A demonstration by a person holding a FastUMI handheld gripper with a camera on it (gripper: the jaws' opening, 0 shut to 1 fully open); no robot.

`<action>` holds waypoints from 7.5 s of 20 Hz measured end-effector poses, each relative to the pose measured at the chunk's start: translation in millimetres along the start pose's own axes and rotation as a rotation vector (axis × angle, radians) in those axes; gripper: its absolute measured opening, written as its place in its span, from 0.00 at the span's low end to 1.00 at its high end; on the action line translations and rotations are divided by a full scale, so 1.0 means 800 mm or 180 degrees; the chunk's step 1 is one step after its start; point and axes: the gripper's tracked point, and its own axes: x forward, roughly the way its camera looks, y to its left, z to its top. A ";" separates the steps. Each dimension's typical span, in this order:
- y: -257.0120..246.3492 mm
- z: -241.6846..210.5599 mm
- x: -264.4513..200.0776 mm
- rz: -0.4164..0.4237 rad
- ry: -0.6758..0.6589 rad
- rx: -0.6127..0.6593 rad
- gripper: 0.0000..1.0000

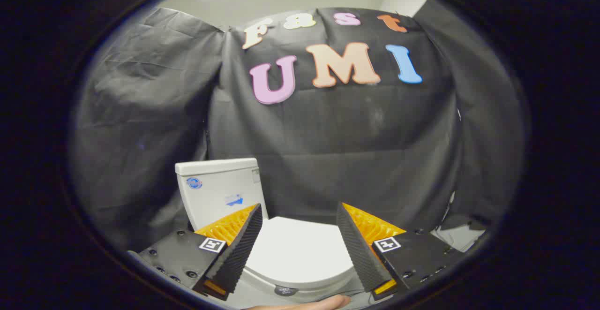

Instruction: Open the toilet lid.

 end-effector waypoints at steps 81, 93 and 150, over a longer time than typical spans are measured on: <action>0.044 -0.286 0.009 -0.1497 0.1478 0.3051 0.04; 0.075 -0.200 0.028 -0.1340 0.1124 0.2525 0.04; 0.305 -0.023 0.171 -0.0812 0.0910 0.0818 0.04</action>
